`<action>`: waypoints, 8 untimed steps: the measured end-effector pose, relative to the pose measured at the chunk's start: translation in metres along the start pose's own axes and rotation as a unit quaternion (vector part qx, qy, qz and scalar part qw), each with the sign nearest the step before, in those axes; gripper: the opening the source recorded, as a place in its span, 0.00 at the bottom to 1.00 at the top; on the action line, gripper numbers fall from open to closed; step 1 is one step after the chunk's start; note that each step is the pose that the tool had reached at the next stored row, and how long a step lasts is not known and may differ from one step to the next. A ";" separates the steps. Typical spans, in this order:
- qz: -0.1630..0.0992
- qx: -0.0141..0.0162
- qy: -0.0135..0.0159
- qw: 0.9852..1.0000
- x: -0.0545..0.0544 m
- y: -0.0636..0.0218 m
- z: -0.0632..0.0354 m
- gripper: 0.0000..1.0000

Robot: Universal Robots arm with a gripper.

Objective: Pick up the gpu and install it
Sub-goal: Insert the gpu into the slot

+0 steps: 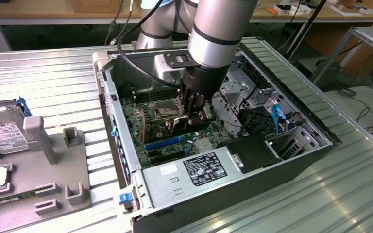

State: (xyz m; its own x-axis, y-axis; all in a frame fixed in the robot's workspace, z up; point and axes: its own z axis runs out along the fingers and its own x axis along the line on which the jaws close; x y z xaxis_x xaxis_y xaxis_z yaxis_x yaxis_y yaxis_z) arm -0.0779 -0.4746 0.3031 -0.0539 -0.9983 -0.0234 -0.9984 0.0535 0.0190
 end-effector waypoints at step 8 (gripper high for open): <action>0.000 0.000 0.000 1.000 0.000 0.0017 0.0108 0.27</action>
State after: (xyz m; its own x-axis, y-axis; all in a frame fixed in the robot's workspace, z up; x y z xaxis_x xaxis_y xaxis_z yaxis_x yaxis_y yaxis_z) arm -0.0797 -0.4745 0.2923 -0.0540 -0.9983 -0.0237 -0.9984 0.0535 0.0189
